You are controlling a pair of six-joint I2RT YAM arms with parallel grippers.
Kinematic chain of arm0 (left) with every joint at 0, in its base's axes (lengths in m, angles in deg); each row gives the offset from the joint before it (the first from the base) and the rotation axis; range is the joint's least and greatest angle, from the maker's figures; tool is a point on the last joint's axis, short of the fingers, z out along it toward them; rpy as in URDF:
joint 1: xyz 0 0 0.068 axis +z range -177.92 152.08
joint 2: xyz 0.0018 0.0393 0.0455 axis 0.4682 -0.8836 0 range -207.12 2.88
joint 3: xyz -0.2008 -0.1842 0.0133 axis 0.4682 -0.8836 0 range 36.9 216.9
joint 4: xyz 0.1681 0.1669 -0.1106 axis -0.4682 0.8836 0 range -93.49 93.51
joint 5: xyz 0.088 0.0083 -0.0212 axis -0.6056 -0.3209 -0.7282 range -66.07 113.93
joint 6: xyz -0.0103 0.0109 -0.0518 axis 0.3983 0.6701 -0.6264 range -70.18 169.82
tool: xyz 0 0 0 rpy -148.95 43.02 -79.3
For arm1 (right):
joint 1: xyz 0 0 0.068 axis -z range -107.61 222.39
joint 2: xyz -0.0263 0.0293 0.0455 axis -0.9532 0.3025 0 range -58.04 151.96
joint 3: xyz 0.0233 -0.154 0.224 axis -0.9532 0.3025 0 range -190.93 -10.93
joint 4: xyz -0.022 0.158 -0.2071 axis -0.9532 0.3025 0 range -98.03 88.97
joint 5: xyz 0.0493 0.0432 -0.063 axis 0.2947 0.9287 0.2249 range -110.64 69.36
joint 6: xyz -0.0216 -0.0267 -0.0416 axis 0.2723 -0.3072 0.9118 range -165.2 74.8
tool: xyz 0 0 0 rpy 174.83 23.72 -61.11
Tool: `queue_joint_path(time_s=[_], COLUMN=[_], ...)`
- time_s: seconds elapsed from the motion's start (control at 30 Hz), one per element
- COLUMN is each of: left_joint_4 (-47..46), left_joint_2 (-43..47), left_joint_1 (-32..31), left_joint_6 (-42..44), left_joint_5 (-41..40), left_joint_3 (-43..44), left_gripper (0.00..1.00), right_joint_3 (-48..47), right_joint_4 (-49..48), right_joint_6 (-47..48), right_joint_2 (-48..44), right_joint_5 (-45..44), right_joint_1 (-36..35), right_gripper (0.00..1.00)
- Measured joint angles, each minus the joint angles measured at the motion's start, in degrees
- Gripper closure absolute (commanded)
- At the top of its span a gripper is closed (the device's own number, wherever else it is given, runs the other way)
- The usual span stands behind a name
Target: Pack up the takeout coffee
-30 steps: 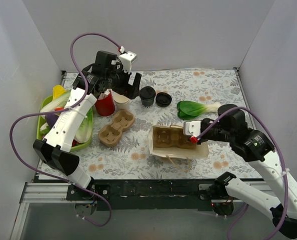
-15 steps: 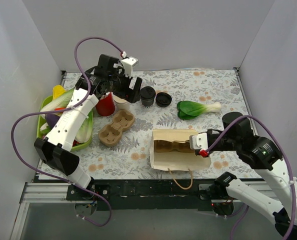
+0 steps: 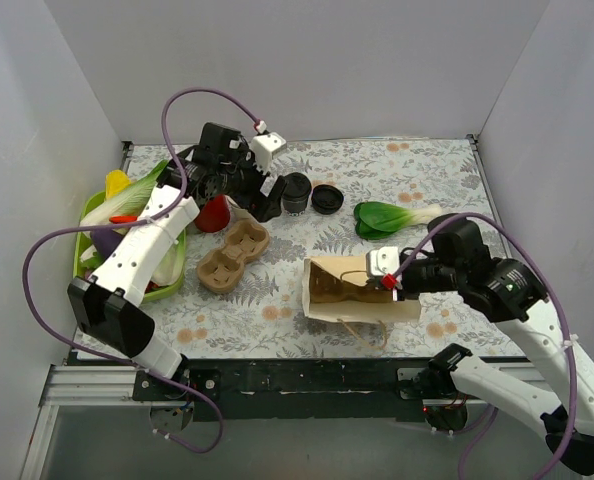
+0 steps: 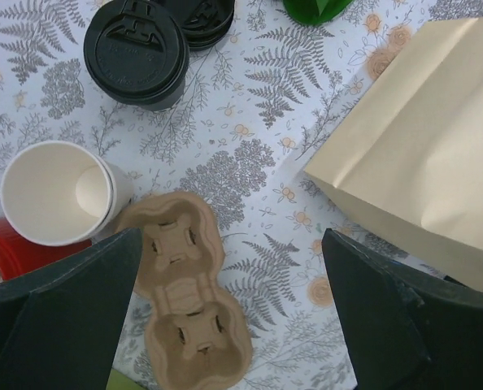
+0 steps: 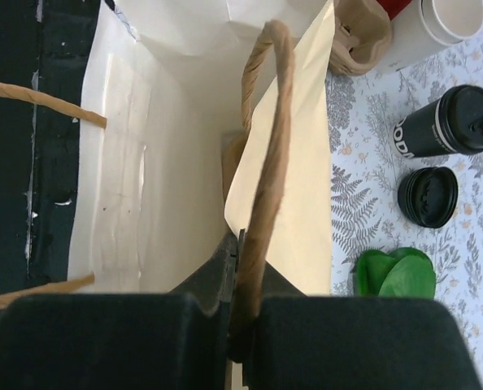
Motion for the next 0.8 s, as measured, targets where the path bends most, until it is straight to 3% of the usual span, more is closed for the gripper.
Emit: queue_joint_path(time_s=[0.3,0.63,0.7,0.73,0.8], left_joint_4=[-7.2,-13.3,-13.9,-14.1,-14.7], left_joint_2=[-3.1,-17.4,-20.4,-21.9,-24.3], left_joint_1=[0.0,0.0,0.1,0.2,0.4], left_joint_6=[14.5,16.6,16.2,15.9,15.4], left_joint_5=[1.7,1.9,2.3,2.6,3.2], left_joint_3=[-2.5,4.0,6.6,8.0,10.5], left_gripper=[0.04,0.03,0.03,0.02,0.02], right_joint_3=[-6.0,-14.3,-15.3,-15.5,-15.5], right_joint_4=[1.0,10.6,12.1,12.4,13.3], right_joint_6=[-6.0,-3.5,-2.4,-2.2,-2.1], right_joint_2=[7.3,20.4,21.8,22.0,22.1], right_joint_5=[-0.9,6.4,6.8,6.9,6.9], right_joint_1=[4.6,25.7,27.4,27.7,28.0], right_gripper=[0.99,0.99,0.91,0.76,0.66])
